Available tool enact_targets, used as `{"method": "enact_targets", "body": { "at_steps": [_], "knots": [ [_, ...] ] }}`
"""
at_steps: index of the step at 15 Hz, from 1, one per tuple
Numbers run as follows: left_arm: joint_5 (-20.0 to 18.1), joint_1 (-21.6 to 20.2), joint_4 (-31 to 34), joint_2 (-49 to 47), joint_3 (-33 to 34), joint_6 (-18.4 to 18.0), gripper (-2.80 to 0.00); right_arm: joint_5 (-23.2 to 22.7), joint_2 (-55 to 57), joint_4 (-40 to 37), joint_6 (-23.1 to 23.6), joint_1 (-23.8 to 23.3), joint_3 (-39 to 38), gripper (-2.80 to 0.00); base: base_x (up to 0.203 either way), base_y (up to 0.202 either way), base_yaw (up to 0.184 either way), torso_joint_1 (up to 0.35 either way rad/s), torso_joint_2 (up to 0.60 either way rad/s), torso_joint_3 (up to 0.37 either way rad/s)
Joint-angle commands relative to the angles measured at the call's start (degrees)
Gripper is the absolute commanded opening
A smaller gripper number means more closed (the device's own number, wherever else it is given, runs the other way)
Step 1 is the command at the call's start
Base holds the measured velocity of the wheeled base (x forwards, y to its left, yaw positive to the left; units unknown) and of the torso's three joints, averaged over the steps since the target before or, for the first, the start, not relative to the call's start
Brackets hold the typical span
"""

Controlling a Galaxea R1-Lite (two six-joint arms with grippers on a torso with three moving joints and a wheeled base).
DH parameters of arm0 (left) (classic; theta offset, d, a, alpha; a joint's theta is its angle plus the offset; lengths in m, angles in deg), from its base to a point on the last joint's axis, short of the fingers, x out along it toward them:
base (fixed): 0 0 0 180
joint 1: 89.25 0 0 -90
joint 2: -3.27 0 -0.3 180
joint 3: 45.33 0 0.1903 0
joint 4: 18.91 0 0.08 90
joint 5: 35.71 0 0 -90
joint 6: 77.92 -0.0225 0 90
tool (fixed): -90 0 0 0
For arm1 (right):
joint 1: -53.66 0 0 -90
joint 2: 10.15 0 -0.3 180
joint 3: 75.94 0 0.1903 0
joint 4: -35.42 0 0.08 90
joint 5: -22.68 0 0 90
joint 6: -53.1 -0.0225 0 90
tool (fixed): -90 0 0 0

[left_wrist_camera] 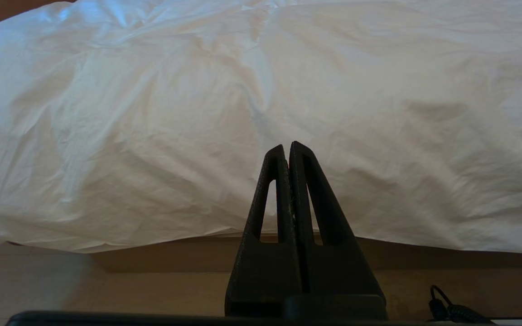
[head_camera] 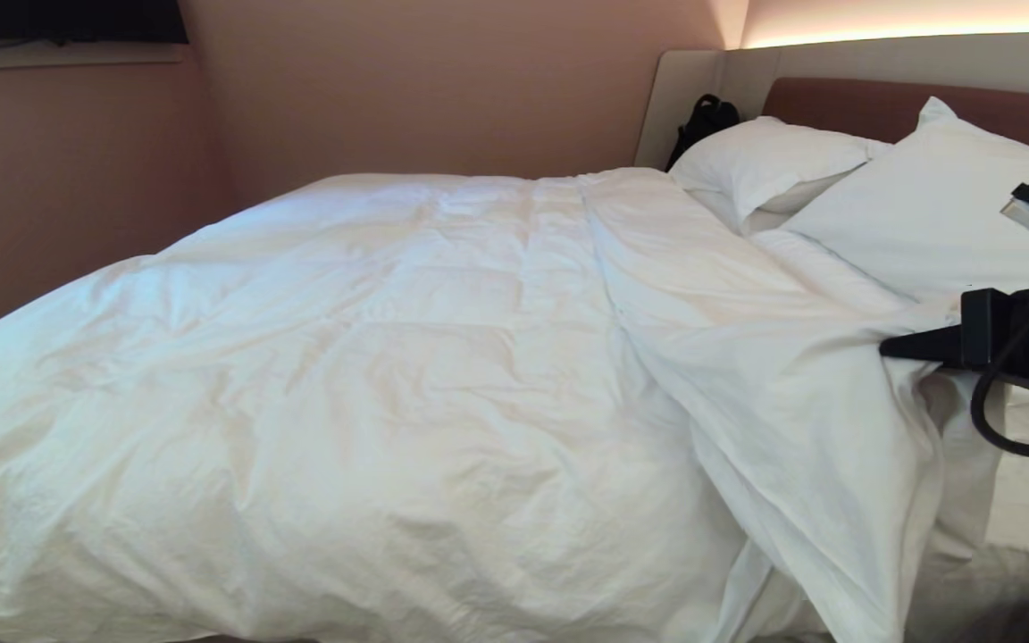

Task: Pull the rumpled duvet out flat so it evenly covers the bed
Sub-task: Flatten the corners of the folded blanket

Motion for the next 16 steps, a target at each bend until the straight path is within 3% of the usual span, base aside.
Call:
{"method": "enact_targets", "body": {
  "at_steps": [1,7,9,13,16],
  "knots": [
    [-0.02,-0.02,0.0,0.02,0.01,-0.01,-2.8,0.19,0.43,-0.13,0.06,2.66,-2.34,-2.8,0.0,0.0,0.0,0.0,0.0,0.0],
    [-0.02,-0.02,0.0,0.02,0.01,-0.01,-2.8,-0.78,6.43,0.39,-0.02,4.82,-4.19,-2.8,0.0,0.0,0.0,0.0,0.0,0.0],
    [-0.02,-0.02,0.0,0.02,0.01,-0.01,-2.8,-1.13,7.49,4.39,-0.85,5.58,-4.18,-2.8,0.0,0.0,0.0,0.0,0.0,0.0],
    [-0.02,-0.02,0.0,0.02,0.01,-0.01,-2.8,-3.54,9.58,11.7,-9.49,5.91,-3.04,-2.8,0.0,0.0,0.0,0.0,0.0,0.0],
    [-0.02,-0.02,0.0,0.02,0.01,-0.01,-2.8,-4.33,9.22,13.78,-13.08,5.63,-1.71,-2.8,0.0,0.0,0.0,0.0,0.0,0.0]
  ]
}}
